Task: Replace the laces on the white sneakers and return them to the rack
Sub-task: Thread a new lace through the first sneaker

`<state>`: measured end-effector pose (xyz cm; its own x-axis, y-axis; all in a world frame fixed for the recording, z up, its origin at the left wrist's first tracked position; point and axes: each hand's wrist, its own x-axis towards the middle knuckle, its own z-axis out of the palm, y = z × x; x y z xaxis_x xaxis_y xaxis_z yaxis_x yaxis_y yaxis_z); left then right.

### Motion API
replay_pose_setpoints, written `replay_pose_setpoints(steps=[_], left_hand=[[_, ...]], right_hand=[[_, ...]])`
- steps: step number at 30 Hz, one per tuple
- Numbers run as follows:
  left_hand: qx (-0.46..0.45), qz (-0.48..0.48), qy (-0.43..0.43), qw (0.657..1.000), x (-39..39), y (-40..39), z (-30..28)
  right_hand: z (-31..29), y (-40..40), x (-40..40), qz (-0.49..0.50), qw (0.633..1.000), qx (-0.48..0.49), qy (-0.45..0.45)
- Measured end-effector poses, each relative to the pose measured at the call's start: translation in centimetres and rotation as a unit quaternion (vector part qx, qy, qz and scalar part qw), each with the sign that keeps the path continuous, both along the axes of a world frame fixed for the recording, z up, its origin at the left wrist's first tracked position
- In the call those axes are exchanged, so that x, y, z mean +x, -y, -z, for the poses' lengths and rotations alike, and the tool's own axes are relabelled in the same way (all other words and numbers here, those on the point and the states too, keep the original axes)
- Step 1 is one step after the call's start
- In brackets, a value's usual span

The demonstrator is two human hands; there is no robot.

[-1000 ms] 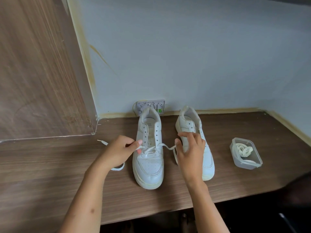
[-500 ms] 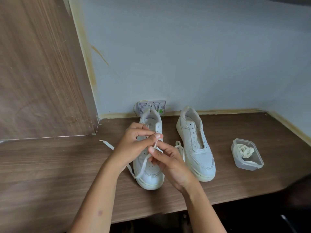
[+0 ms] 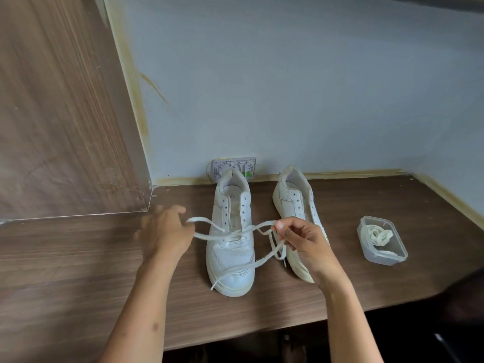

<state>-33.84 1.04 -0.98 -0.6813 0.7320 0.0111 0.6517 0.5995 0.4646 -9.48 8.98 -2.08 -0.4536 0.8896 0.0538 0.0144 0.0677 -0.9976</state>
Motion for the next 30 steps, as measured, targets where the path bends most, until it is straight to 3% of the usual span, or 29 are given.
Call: replay_pose_setpoints(steps=[2,4,7,11,15,22,25,30], left_hand=[[0.112,0.106,0.057,0.986,0.5,-0.5,0.0],[0.194,0.223,0.157,0.942,2.1,-1.0,-0.8],[0.192,0.318,0.09,0.924,4.1,-1.8,-0.2],[0.183,0.288,0.03,0.94,4.4,-2.2,-0.3],[0.194,0.168,-0.053,0.965,2.2,-1.4,-0.7],[0.114,0.006,-0.098,0.989,0.5,-0.1,-0.2],[0.066,0.037,-0.098,0.992,0.5,-0.1,-0.2],[0.082,0.251,-0.153,0.952,3.2,-1.3,-0.3]], right_hand=[[0.1,0.3,-0.7,-0.008,1.0,0.022,0.009],[0.3,0.6,-1.5,-0.025,0.999,0.038,0.011],[0.2,1.0,-2.5,-0.058,0.996,0.068,-0.009],[0.3,1.1,-2.6,-0.062,0.993,0.095,0.024],[0.8,0.3,-1.6,0.006,0.982,0.145,0.118],[2.3,-0.5,-1.2,0.119,0.928,0.266,0.231],[2.1,0.0,-1.6,0.135,0.906,0.314,0.251],[1.8,1.3,-3.2,0.092,0.914,0.313,0.243]])
